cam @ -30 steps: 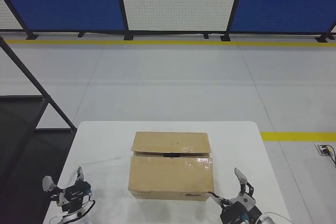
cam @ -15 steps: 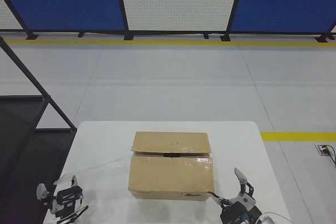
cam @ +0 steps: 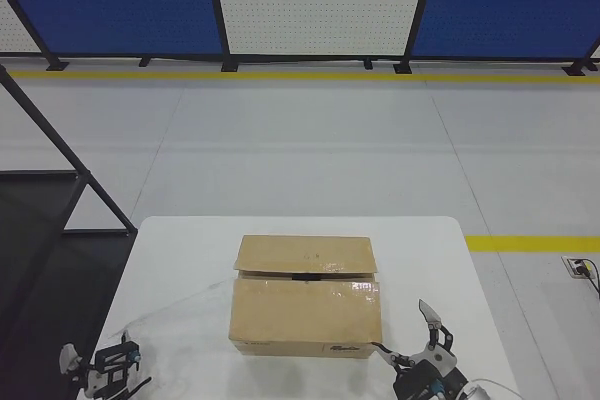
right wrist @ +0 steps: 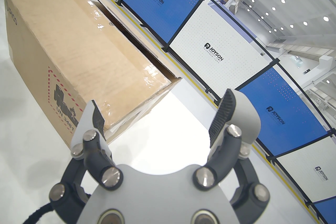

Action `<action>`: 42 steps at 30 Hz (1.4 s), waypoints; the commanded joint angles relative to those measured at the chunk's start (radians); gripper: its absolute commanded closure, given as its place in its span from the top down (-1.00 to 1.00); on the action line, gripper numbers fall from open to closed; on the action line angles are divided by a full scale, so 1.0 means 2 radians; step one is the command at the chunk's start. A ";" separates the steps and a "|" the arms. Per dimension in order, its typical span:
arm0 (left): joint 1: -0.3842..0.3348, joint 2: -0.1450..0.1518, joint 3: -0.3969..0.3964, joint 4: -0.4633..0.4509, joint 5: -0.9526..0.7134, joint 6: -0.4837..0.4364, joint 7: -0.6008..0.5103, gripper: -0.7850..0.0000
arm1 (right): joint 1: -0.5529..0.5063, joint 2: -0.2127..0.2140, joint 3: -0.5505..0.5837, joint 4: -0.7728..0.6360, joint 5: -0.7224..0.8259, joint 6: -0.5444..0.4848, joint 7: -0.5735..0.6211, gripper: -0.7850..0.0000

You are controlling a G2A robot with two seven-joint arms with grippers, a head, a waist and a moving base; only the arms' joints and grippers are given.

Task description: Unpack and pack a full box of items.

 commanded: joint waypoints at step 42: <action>0.096 0.009 -0.062 -0.243 -0.026 -0.319 0.198 1.00 | 0.086 0.014 0.068 0.010 0.078 -0.177 -0.069 1.00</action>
